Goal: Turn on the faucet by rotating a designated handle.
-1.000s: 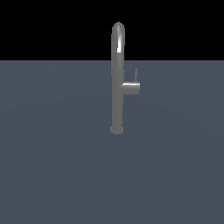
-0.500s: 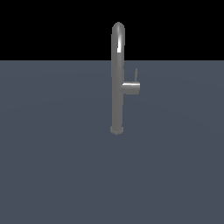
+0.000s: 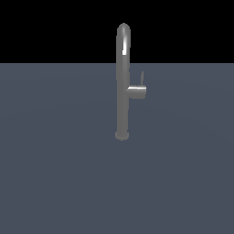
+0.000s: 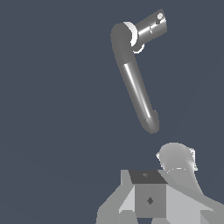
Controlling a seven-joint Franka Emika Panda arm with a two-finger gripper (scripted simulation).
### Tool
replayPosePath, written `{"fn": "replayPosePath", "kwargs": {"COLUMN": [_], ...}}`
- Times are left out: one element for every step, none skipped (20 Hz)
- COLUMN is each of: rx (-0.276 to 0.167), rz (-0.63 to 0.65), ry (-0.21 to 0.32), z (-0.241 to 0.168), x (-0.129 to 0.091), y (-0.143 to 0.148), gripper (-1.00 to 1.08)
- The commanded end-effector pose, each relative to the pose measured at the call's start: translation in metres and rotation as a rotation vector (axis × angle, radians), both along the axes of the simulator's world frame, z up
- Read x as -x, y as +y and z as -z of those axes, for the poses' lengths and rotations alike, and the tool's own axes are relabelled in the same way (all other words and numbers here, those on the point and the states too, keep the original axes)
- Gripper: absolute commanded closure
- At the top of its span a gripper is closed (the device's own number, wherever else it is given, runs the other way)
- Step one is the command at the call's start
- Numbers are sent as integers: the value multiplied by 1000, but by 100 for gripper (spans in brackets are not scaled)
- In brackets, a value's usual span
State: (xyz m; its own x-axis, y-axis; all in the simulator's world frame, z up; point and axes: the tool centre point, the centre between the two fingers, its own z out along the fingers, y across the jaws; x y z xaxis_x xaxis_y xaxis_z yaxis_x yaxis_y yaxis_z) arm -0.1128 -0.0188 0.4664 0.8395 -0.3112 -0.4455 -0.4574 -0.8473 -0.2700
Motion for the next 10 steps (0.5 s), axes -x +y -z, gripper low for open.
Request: {"fn": "replayPosePath", "kwargs": {"rx": [-45,-64,-82,-101,-120,-139,-159,-178,-198,-219], "rz": [46,65,83,102,121,141,160,180,200,220], "ry": [41,57,74,91,108,125,142,160,178,196], "z": [6,9,12,15,18,22,25,29,33,37], "x": [-14,-19,-25,-30,-35,-41,-46,-51,-56,-61], "y": [-4,-5,-7,-9,-11,-13,-15,-17,-19,-21], "gripper": [108,108,108,108,108,108,108,108,108,108]}}
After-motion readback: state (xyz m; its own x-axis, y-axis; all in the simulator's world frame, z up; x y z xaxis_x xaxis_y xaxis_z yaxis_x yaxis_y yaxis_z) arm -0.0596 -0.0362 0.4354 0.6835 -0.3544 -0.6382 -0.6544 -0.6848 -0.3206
